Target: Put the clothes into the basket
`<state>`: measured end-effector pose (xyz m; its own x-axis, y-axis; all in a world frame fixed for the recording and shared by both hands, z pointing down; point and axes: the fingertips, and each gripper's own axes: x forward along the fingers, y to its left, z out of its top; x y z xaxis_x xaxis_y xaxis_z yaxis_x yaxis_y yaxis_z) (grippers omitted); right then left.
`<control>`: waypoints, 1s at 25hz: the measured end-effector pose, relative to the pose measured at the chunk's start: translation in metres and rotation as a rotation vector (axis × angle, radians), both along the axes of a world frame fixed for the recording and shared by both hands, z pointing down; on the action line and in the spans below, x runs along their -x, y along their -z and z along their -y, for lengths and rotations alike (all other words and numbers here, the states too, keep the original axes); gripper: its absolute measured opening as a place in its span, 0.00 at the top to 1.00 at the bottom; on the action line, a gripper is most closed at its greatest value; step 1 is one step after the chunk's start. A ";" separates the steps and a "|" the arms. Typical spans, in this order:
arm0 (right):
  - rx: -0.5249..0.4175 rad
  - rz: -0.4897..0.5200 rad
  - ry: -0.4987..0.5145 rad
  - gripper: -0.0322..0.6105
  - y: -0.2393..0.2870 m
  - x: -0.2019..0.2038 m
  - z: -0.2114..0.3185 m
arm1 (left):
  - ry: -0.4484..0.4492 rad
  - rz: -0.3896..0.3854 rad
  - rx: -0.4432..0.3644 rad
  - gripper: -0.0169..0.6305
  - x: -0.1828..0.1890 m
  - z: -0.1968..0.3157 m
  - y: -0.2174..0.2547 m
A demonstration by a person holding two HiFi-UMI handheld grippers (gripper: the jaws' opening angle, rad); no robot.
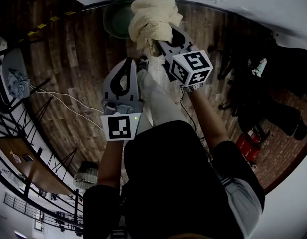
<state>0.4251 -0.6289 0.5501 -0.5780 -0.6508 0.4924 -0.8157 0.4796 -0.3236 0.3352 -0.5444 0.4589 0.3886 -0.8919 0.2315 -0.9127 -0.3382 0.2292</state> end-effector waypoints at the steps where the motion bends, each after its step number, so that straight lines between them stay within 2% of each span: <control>1: 0.007 -0.003 0.003 0.70 -0.013 0.003 -0.001 | 0.001 -0.007 0.013 0.95 0.001 0.002 -0.011; 4: 0.030 -0.014 0.024 0.70 -0.051 0.010 -0.006 | 0.003 -0.020 0.044 0.95 0.007 0.006 -0.041; 12: 0.088 -0.033 0.069 0.70 -0.147 0.034 -0.013 | 0.004 0.007 0.065 0.95 0.031 0.020 -0.118; 21: 0.155 -0.066 0.079 0.70 -0.224 0.034 -0.016 | -0.072 0.018 0.081 0.95 0.011 0.025 -0.175; 25: 0.189 -0.091 0.120 0.70 -0.263 0.037 -0.019 | -0.070 0.029 0.100 0.95 0.018 0.032 -0.202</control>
<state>0.3883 -0.6101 0.8129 -0.5937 -0.4709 0.6525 -0.7861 0.5128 -0.3451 0.3173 -0.5767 0.6606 0.4409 -0.8348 0.3298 -0.8945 -0.3780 0.2388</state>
